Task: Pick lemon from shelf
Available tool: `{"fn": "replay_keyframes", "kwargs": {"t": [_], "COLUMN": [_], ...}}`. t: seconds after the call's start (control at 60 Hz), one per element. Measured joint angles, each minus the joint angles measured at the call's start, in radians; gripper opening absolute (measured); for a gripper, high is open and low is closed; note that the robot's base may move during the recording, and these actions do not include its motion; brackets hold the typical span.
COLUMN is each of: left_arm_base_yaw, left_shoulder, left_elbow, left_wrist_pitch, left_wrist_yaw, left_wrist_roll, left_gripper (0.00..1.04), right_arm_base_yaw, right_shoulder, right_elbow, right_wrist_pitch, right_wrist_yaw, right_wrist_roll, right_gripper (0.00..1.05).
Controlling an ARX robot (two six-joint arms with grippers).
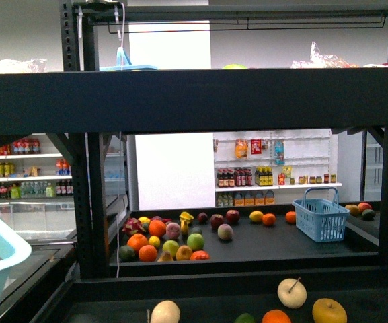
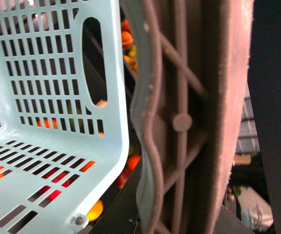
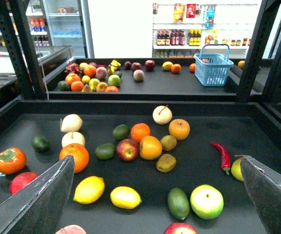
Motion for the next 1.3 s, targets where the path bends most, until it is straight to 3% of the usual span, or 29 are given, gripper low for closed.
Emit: {"fn": "replay_keyframes", "kwargs": {"t": [0.217, 0.583, 1.299], "left_arm_base_yaw": [-0.119, -0.401, -0.634], "left_shoulder": [-0.007, 0.132, 0.376], "left_elbow": [-0.043, -0.049, 0.094], "left_wrist_pitch": [-0.055, 0.079, 0.227], "left_wrist_yaw": [0.024, 0.024, -0.021], "left_wrist_roll": [0.131, 0.212, 0.165], "left_gripper": [0.15, 0.15, 0.14], "right_arm_base_yaw": [0.000, 0.000, 0.000], "right_shoulder": [0.000, 0.000, 0.000], "right_elbow": [0.000, 0.000, 0.000], "right_wrist_pitch": [0.000, 0.000, 0.000], "right_wrist_yaw": [0.000, 0.000, 0.000], "right_wrist_roll": [0.000, 0.000, 0.000], "right_gripper": [1.02, 1.02, 1.02]}}
